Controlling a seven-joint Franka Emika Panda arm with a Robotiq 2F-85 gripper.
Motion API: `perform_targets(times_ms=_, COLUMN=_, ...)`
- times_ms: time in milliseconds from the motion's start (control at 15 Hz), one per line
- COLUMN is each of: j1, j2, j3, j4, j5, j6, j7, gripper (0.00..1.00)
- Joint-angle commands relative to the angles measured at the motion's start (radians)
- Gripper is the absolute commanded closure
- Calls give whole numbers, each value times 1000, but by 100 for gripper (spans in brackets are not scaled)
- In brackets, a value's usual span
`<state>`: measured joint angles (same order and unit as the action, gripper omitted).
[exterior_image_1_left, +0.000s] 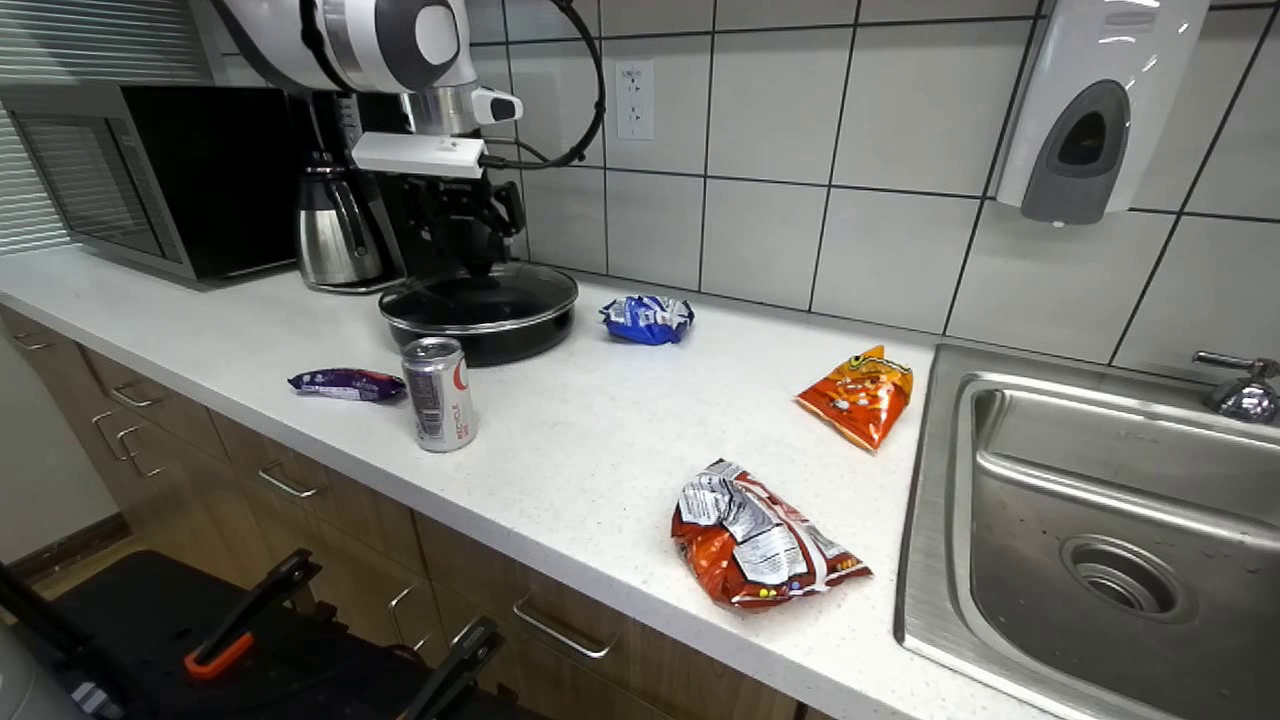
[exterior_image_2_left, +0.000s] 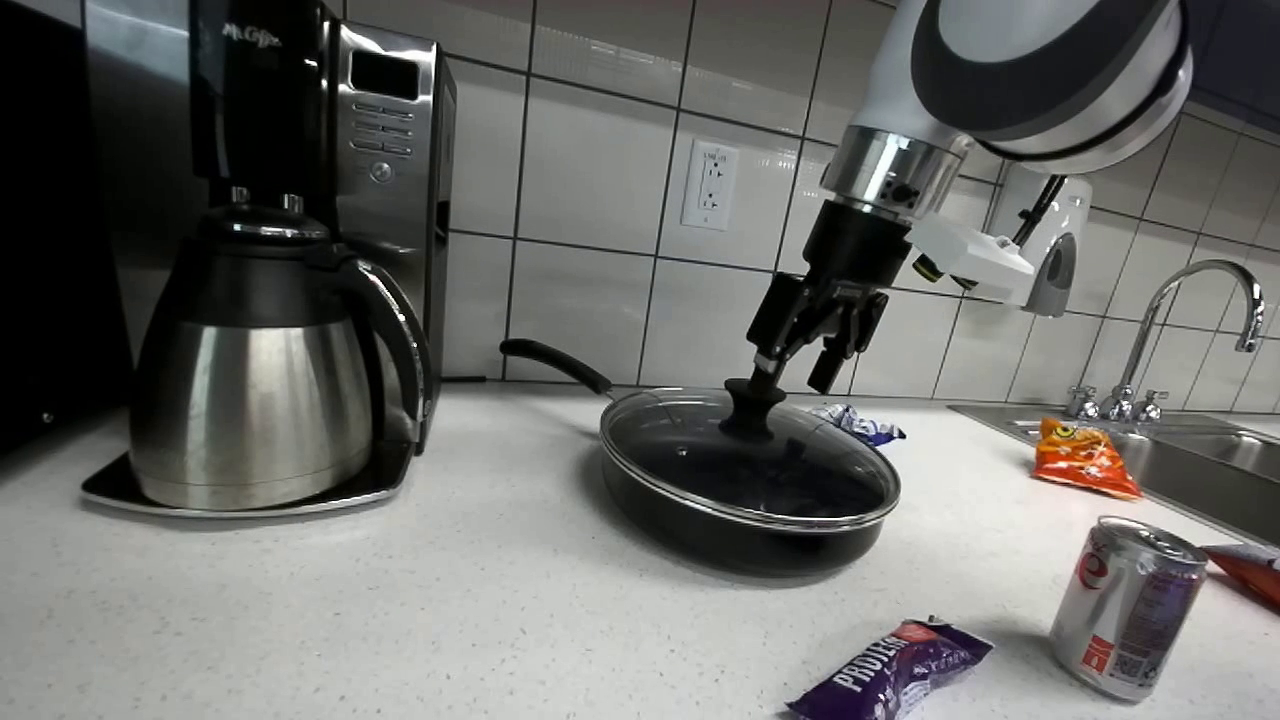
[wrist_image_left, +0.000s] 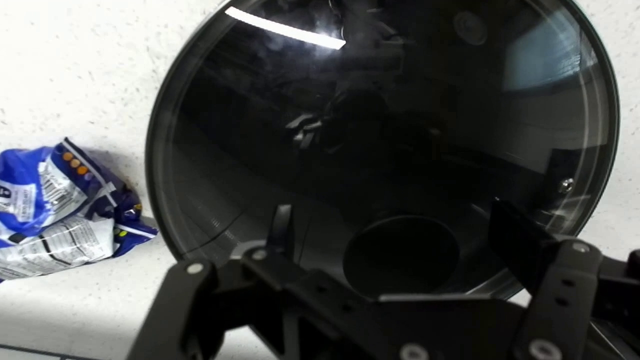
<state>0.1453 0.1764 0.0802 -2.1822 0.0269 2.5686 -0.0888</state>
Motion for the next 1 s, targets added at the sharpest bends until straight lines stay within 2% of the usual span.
perform_targets(times_ms=0, j1=-19, j2=52, j3=20, j4=59, j5=3, j6=1, j7=-24, gripper=0)
perform_targets(times_ms=933, j1=-11, j2=108, j3=25, j4=133, j5=-22, j6=-17, j7=-6, gripper=0)
